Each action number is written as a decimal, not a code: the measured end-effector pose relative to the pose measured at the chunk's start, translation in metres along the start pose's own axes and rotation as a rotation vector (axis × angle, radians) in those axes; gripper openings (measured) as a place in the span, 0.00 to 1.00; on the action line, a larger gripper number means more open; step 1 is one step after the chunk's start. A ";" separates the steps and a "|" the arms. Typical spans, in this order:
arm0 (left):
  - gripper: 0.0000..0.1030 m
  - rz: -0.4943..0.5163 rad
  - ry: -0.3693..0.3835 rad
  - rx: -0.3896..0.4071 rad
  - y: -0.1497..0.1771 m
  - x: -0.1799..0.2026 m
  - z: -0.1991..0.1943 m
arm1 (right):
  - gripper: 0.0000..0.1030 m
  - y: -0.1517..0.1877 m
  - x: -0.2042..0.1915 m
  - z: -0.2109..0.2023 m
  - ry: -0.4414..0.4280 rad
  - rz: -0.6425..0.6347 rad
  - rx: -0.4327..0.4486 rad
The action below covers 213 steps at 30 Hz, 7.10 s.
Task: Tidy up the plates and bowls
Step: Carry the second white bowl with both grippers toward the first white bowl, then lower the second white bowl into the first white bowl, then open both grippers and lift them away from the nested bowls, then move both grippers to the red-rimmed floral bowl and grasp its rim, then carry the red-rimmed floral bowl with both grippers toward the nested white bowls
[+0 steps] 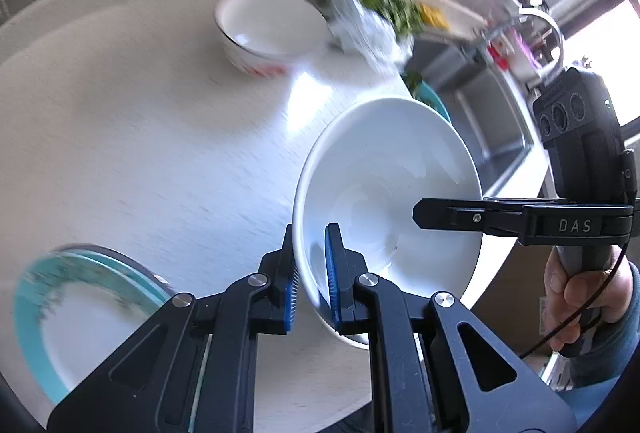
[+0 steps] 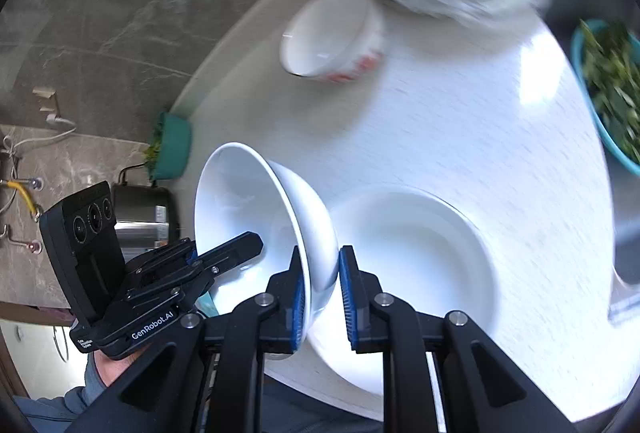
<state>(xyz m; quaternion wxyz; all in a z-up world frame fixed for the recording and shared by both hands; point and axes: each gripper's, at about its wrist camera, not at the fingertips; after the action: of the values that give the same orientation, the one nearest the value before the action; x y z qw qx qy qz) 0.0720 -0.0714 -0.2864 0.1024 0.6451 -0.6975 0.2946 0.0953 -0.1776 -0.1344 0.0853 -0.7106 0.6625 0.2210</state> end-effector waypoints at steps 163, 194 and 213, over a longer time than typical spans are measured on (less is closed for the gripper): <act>0.13 -0.011 -0.040 -0.033 -0.133 -0.040 0.031 | 0.25 -0.123 0.008 0.007 -0.032 -0.002 0.056; 0.13 0.040 -0.004 -0.116 0.031 0.031 0.035 | 0.25 0.032 0.046 -0.021 -0.015 0.046 -0.013; 0.13 0.077 -0.075 -0.122 0.035 0.037 0.065 | 0.22 0.032 0.023 -0.006 0.142 -0.060 0.008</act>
<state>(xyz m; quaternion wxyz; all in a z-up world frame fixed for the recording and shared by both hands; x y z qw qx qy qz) 0.0481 -0.1377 -0.3292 0.1038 0.6209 -0.7419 0.2308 0.0662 -0.2047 -0.1332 0.0473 -0.7436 0.6463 0.1649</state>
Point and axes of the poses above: each gripper's, at about its wrist camera, not at the fingertips, and z roughly the way its jaws point, x to its right, y to its underside, and after that the axes turned 8 degrees about y, right-handed
